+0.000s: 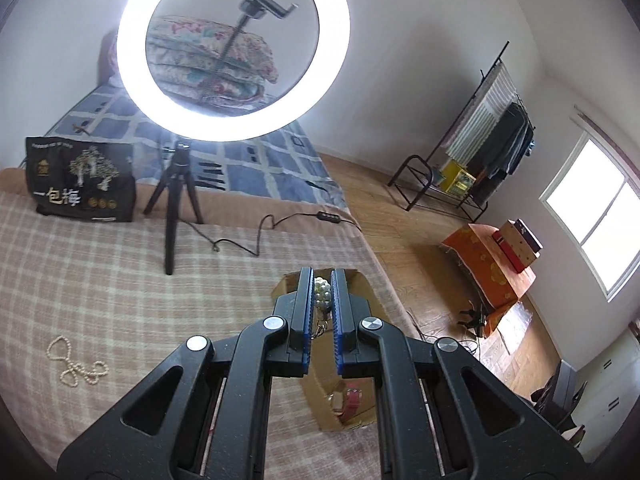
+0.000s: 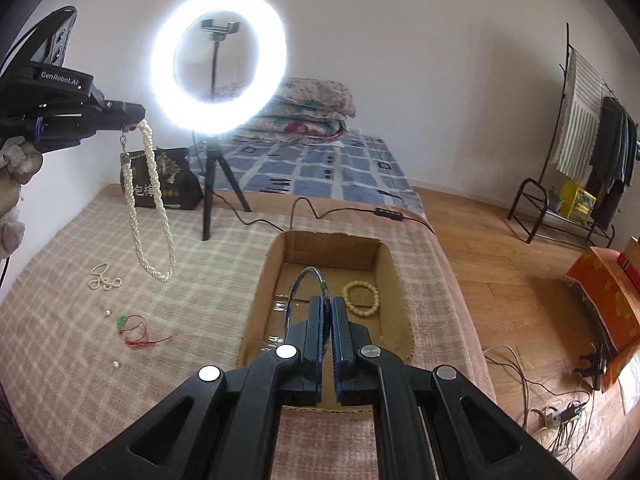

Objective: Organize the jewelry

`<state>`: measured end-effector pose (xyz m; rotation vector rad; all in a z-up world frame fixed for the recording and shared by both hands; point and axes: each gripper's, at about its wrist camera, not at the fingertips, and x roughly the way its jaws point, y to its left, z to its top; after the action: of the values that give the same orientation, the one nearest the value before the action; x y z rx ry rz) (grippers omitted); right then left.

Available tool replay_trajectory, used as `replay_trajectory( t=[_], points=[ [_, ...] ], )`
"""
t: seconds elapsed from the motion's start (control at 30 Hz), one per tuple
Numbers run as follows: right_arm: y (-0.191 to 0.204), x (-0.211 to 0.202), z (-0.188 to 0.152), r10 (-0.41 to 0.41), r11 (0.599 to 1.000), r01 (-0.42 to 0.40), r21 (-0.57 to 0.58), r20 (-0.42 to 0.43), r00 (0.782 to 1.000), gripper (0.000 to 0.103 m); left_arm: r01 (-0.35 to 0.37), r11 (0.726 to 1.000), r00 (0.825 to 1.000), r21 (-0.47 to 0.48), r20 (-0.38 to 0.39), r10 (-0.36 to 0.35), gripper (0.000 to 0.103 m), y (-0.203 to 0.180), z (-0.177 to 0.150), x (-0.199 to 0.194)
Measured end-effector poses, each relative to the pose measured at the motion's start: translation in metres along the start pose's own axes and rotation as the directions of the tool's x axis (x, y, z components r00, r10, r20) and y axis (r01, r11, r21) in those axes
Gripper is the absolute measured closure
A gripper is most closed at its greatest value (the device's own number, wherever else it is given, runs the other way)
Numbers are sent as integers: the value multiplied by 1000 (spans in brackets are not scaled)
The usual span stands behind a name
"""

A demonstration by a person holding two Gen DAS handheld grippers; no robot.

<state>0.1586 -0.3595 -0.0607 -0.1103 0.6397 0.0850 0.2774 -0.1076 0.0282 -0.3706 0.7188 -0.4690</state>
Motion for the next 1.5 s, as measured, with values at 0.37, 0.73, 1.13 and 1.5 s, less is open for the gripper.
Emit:
replay_trajectory(
  t=[0.37,0.73,1.13,1.5],
  points=[
    [-28,19,-16,22,996,-16,86,-79,997,102,32,998,999,63,-44,-30,97,-53,10,56],
    [-37,36,-29,109,980,-81,184,-146,983,102,-8,994,994,112,-110,20,97,-75,6,116],
    [-34,32,-24,95,975,-65,213,-132,987,21,-24,987,993,159,-110,42,38,-81,3,127],
    [0,22,-12,58,994,-49,94,-99,993,0,-64,984,991,168,-102,82,35,-75,1,110]
  ],
)
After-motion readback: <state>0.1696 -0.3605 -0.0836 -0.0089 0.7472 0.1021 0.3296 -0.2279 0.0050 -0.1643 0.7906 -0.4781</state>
